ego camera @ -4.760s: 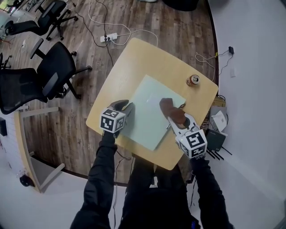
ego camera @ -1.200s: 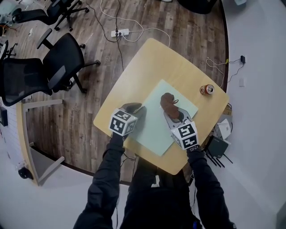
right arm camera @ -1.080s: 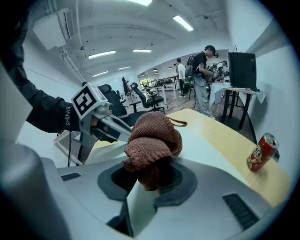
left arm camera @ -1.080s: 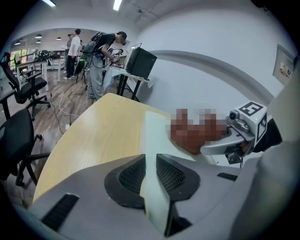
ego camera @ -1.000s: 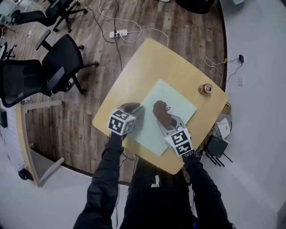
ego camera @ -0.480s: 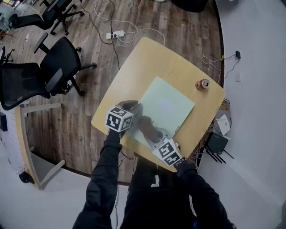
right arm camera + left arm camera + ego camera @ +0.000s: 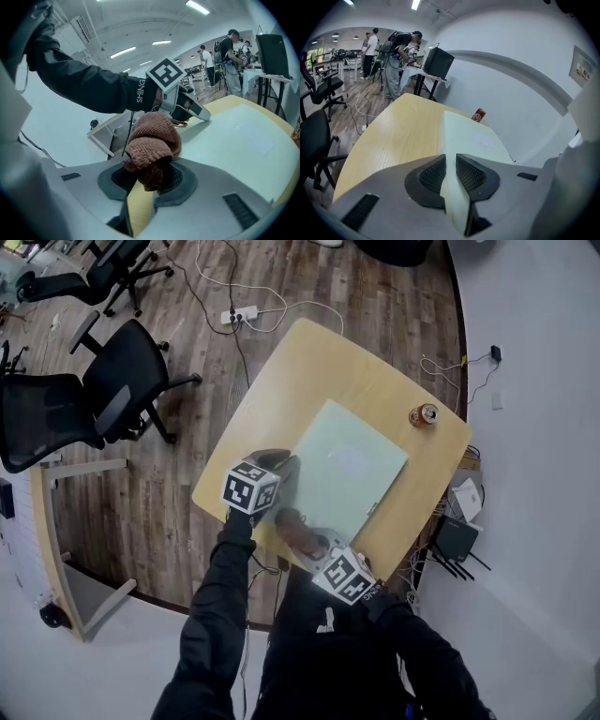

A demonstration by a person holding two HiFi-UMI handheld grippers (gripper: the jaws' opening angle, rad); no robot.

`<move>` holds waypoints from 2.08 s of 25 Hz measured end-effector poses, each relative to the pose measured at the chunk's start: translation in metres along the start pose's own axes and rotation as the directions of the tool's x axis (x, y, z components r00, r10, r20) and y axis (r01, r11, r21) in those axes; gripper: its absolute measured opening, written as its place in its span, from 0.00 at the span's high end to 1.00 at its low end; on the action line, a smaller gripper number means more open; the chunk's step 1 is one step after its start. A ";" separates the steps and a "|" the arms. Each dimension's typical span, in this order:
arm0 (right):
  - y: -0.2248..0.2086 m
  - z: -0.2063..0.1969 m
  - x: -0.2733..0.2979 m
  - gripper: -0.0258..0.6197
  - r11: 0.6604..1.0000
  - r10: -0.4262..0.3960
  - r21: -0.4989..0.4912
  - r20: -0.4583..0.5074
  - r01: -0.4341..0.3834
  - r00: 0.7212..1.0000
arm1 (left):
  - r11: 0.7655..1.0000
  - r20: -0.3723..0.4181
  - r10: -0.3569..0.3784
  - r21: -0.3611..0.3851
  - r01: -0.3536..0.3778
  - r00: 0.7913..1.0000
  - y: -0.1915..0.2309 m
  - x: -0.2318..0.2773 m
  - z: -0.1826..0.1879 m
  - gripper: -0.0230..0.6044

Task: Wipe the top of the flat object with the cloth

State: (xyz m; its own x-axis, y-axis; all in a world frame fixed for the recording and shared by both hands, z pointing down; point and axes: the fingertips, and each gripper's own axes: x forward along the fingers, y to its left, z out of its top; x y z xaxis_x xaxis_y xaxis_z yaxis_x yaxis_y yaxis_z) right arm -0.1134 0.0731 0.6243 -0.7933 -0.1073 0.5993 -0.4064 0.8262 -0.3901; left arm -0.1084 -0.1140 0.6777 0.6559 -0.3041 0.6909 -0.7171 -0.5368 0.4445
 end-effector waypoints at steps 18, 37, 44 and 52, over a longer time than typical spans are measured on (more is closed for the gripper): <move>-0.228 0.121 -0.086 0.78 0.885 -0.465 0.124 0.209 0.449 0.860 | 0.996 -0.002 -0.088 -0.010 0.088 0.996 -0.001 -0.001 0.001 0.83; -0.147 0.062 -0.009 0.78 0.942 -0.317 0.134 0.047 0.309 0.947 | 0.978 -0.034 -0.208 -0.039 0.207 0.978 0.004 -0.002 0.000 0.84; -0.083 0.048 0.017 0.78 0.972 -0.200 0.134 0.034 0.194 0.979 | 0.969 -0.056 -0.244 -0.038 0.243 0.968 0.005 -0.002 0.000 0.84; -0.023 0.036 0.039 0.78 0.996 -0.042 0.081 -0.004 0.043 0.999 | 0.968 -0.057 -0.252 -0.033 0.250 0.966 0.004 -0.001 -0.001 0.84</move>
State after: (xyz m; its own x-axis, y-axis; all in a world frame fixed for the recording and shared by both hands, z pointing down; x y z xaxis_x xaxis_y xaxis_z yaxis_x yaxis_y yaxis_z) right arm -0.1512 0.0298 0.6312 -0.7733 -0.1398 0.6185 -0.4751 0.7737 -0.4192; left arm -0.1118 -0.1149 0.6790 0.8006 -0.1140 0.5882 -0.5379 -0.5692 0.6219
